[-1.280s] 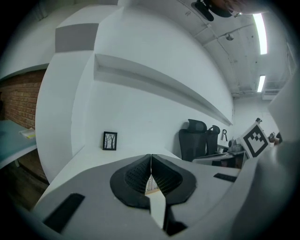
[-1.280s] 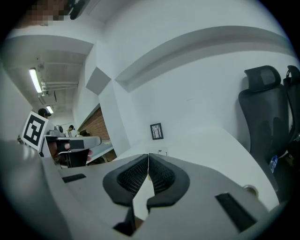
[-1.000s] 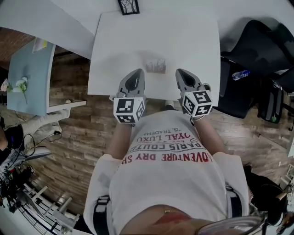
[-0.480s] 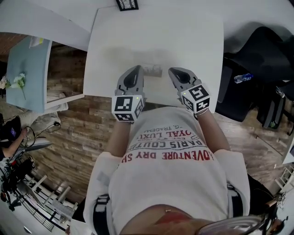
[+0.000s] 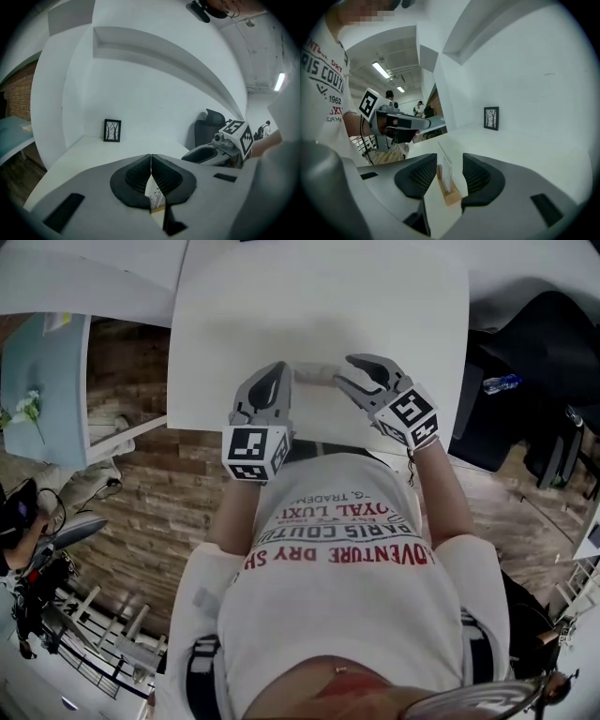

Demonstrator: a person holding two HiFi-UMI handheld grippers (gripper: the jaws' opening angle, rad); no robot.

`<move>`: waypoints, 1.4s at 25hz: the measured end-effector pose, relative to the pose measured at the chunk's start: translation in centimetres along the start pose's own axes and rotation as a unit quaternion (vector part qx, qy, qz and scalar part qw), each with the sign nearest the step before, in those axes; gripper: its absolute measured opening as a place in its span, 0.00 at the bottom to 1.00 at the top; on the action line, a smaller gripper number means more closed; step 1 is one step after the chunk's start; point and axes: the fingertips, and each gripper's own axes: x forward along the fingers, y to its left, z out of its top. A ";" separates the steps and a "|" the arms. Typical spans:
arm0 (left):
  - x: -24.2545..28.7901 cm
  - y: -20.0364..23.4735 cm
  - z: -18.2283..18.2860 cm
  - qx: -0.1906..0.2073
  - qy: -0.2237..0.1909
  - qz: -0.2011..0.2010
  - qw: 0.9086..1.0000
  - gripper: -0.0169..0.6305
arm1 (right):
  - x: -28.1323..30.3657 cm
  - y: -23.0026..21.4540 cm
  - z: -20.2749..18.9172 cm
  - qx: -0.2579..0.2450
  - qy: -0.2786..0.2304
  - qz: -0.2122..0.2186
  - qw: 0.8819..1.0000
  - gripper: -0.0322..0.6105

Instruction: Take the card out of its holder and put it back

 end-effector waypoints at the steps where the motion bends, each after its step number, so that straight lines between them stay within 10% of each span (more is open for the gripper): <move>1: 0.1 0.4 -0.2 -0.004 0.002 0.001 1.000 0.06 | 0.6 0.1 0.0 -0.013 0.008 0.014 1.000 0.31; 16: 1.4 3.0 -1.4 -0.028 0.021 0.018 0.999 0.06 | 5.6 1.7 -3.9 -0.052 0.105 0.154 0.981 0.30; 35: 1.7 3.2 -2.9 -0.028 0.047 0.018 0.998 0.06 | 5.5 2.0 -4.3 -0.083 0.114 0.197 0.970 0.11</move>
